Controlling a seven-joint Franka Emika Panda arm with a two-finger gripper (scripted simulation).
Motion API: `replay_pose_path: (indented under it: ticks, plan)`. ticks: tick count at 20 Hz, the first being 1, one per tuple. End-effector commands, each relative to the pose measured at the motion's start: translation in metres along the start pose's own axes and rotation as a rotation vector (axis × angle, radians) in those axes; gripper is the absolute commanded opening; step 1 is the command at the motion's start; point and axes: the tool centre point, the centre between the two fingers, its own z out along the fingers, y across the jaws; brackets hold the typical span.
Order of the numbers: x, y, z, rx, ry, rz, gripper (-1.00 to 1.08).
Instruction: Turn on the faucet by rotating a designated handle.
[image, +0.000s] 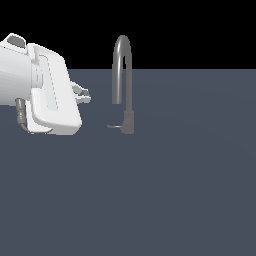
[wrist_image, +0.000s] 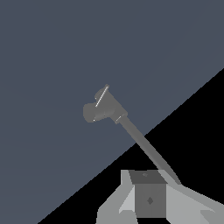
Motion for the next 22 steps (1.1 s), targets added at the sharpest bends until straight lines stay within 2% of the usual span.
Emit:
replay_pose_path:
  ticks: [1,22]
  plan:
    - [0.007,-0.003,0.005,-0.039,-0.003,-0.038,-1.0]
    - [0.061,-0.033,0.057,-0.36,-0.04,-0.365,-1.0]
